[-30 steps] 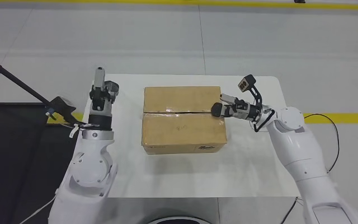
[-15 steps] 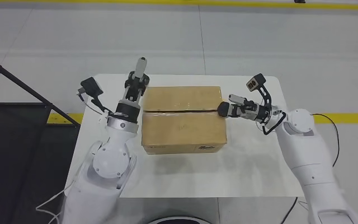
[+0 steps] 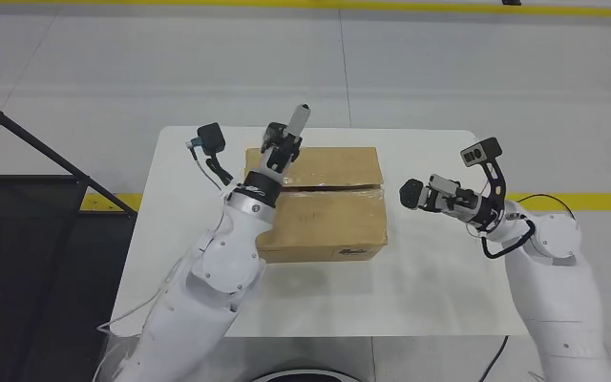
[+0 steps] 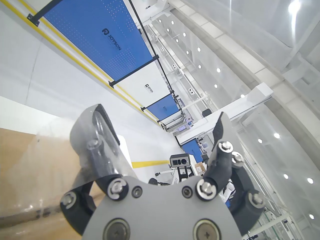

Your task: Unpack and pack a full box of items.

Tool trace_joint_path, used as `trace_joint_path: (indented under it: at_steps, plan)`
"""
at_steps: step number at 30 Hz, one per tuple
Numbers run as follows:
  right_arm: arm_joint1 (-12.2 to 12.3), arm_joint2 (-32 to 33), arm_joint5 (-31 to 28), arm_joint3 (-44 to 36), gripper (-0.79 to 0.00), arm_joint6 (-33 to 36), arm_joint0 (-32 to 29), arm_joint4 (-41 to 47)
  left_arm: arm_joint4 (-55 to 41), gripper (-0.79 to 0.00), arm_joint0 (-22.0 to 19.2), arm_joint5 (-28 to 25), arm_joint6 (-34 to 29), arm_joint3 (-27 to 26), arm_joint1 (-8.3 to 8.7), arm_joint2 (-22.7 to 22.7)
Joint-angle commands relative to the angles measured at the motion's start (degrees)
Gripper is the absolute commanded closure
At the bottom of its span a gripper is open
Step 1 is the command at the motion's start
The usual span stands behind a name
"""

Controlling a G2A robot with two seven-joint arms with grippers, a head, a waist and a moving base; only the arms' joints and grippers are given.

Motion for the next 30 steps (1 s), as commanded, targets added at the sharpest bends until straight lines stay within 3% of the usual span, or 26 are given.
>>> trace_joint_path:
  at_steps: [1,30]
  plan:
    - [0.19,0.85,0.18,-0.38,-0.785,-0.28,-1.08,0.11,0.19,-0.785,-0.64,0.00,-0.17,0.94,-0.29,0.94]
    - [1.39,4.92,-2.94,2.94,-0.785,0.68,-6.97,3.73,-0.13,-0.785,-8.38,0.76,-0.66,14.54,-5.09,10.02]
